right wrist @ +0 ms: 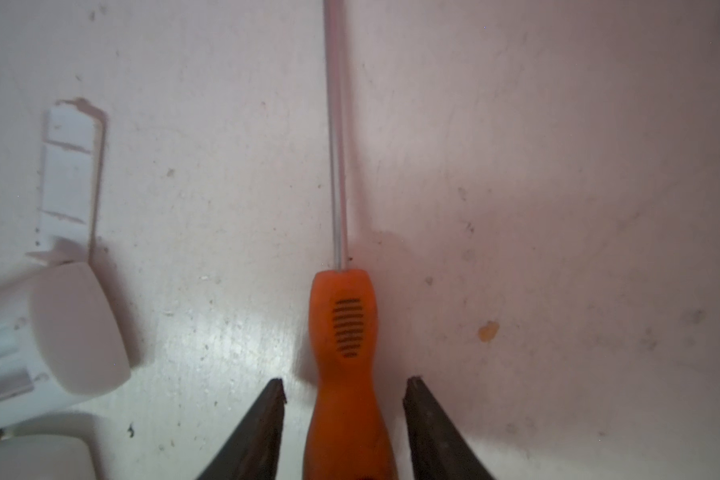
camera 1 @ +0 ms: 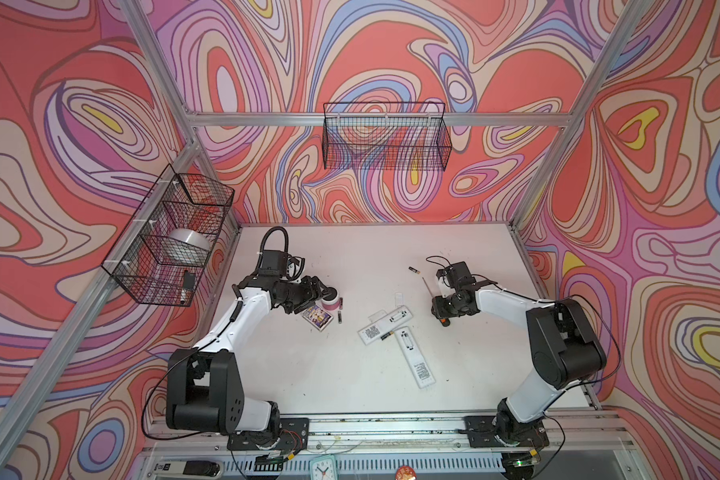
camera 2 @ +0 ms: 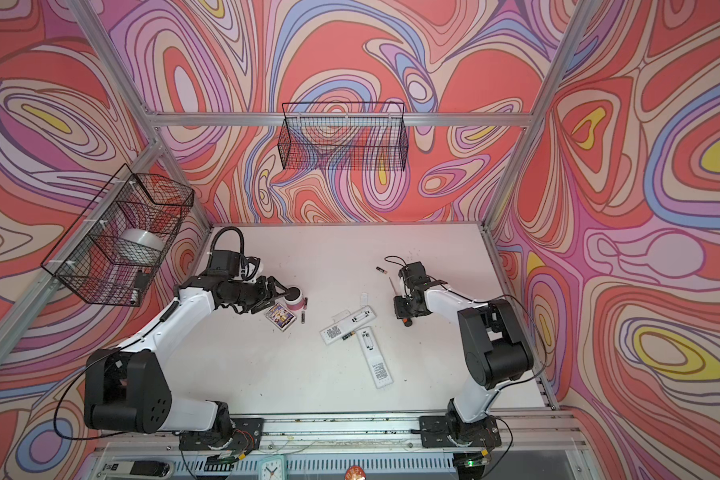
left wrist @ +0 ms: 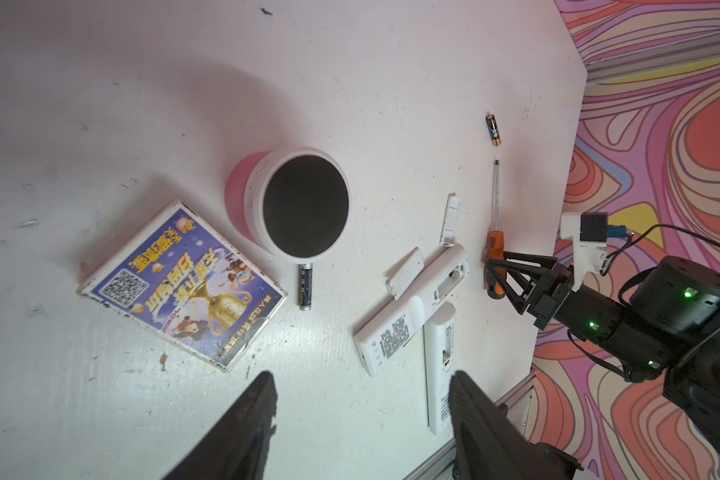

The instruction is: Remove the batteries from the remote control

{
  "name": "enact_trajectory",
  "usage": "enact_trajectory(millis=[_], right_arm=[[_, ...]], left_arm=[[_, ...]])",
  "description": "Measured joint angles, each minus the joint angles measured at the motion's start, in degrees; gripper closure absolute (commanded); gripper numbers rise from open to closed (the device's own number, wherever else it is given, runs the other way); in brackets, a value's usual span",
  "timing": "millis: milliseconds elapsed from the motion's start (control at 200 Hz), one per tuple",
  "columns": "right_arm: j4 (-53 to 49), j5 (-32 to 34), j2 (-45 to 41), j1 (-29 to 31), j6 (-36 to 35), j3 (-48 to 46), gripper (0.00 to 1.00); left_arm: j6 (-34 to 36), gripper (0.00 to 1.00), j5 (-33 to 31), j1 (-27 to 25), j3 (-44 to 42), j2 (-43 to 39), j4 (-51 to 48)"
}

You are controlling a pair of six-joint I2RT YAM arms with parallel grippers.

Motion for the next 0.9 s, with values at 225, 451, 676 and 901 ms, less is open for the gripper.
enact_trajectory(millis=[225, 451, 676, 901], right_arm=[[0.07, -1.07, -1.36, -1.16, -2.54, 1.55, 0.36], [9.18, -8.90, -12.41, -11.58, -6.45, -0.22, 0.27], [31.58, -16.39, -14.75, -22.38, -5.35, -14.10, 0.24], [49.90, -19.93, -6.27, -23.26, -4.31, -20.46, 0.24]], left_arm=[[0.24, 0.26, -1.14, 2.69, -1.01, -1.79, -0.17], [2.45, 0.19, -12.37, 4.00, -1.01, -9.84, -2.03], [2.12, 0.19, -26.21, 4.11, -9.84, -15.98, 5.97], [6.86, 0.20, -34.56, 4.11, -22.56, -20.81, 20.90]])
